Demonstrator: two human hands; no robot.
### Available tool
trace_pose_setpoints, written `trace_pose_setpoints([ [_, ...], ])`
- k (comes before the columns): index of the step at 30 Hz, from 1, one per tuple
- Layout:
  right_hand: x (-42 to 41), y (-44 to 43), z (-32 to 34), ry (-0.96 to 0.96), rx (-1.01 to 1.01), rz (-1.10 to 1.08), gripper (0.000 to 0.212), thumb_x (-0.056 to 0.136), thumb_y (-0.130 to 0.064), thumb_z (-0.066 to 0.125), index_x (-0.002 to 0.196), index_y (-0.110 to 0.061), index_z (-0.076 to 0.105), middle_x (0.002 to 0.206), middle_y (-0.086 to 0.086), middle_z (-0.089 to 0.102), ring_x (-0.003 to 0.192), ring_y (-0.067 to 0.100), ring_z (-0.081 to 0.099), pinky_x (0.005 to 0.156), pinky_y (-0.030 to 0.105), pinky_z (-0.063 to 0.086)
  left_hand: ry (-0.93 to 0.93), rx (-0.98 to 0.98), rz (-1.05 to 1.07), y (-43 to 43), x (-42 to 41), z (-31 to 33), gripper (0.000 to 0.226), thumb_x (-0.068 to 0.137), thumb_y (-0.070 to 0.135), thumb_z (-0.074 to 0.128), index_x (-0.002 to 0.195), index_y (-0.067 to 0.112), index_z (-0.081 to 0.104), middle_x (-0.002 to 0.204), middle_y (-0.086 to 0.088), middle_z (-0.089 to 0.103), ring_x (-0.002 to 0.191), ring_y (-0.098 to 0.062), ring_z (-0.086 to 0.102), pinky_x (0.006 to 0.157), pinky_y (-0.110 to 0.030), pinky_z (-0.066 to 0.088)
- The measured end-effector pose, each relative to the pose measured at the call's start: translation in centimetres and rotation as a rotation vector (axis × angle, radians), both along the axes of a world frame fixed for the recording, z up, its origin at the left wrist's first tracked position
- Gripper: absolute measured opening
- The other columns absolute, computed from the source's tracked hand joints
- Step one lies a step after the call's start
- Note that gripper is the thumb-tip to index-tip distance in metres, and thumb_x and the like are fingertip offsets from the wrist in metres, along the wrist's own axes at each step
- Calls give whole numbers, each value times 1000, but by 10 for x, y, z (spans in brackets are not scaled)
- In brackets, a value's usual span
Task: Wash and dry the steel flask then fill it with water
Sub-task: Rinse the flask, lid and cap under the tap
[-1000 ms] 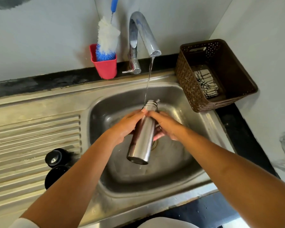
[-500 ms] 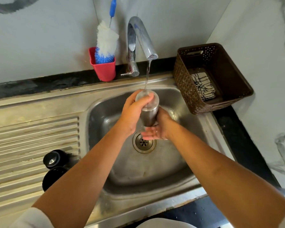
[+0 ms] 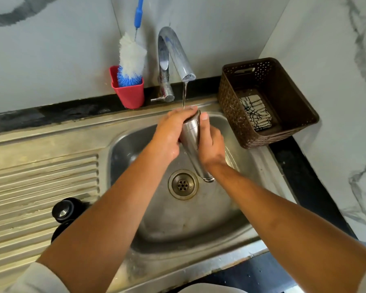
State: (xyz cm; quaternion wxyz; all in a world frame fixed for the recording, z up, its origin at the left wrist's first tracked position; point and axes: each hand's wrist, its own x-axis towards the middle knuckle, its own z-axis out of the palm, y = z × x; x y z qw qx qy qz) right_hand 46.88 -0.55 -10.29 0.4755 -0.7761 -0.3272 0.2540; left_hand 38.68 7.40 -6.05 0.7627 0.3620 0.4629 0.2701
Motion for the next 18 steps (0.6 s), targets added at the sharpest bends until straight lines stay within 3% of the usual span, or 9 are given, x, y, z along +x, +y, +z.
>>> trace_pose_setpoints([
  [2, 6, -1, -1, 77, 13, 32, 81, 91, -83, 22, 91, -22, 76, 82, -2, 76, 81, 7, 72, 83, 39, 60, 24, -9, -110, 13, -4, 2, 18, 99, 22, 66, 108, 13, 79, 102, -3, 79, 97, -18, 72, 98, -41, 57],
  [4, 7, 3, -1, 133, 3, 32, 84, 90, -86, 23, 93, -22, 78, 86, 0, 78, 87, 11, 73, 89, 41, 59, 23, 10, -65, 13, -1, 2, 28, 105, 21, 53, 96, 16, 79, 97, -3, 80, 95, -20, 72, 100, -43, 55],
  [6, 5, 9, 2, 153, -29, -7, 81, 94, -83, 23, 89, -23, 78, 85, -1, 78, 87, 11, 73, 88, 37, 58, 73, 202, 86, 2, 4, -1, 32, 107, 21, 47, 93, 21, 77, 96, -1, 78, 96, -20, 72, 100, -46, 57],
  [8, 1, 14, 5, 138, -63, -54, 80, 99, -79, 21, 77, -23, 75, 77, -2, 76, 81, 11, 72, 82, 36, 58, 166, 561, 147, -15, 4, -13, 30, 108, 27, 43, 109, 24, 73, 115, 0, 74, 113, -18, 68, 107, -47, 52],
  [10, 0, 15, 3, 84, -77, -73, 83, 100, -77, 19, 68, -21, 72, 69, 1, 73, 74, 15, 72, 71, 38, 58, 351, 893, 8, -31, 0, -21, 40, 108, 30, 38, 136, 16, 63, 141, -3, 62, 134, -17, 55, 118, -43, 42],
  [12, 2, 14, -1, 24, -77, -75, 80, 102, -75, 20, 64, -24, 69, 66, 0, 71, 72, 18, 71, 63, 34, 50, 631, 1055, -129, -42, -8, -19, 51, 108, 33, 33, 151, 12, 50, 153, -6, 52, 145, -21, 44, 123, -41, 34],
  [14, 4, 11, -6, -55, -89, -63, 73, 104, -72, 21, 65, -30, 65, 67, -2, 69, 75, 19, 70, 62, 33, 46, 850, 1227, -207, -47, -15, -12, 55, 107, 36, 29, 151, 10, 51, 151, -9, 56, 146, -24, 44, 123, -45, 34],
  [16, 5, 9, -7, -102, -81, -79, 64, 108, -63, 23, 68, -30, 62, 65, -7, 62, 76, 24, 68, 63, 33, 42, 908, 1329, -267, -46, -15, -2, 51, 106, 37, 33, 144, 11, 57, 141, -9, 64, 134, -25, 55, 116, -45, 41],
  [18, 2, 6, -5, -147, -87, -60, 67, 106, -64, 21, 76, -23, 64, 68, -9, 61, 74, 24, 64, 63, 35, 44, 935, 1306, -328, -34, -12, 6, 45, 107, 40, 37, 132, 14, 63, 124, -7, 71, 115, -26, 66, 104, -44, 47],
])
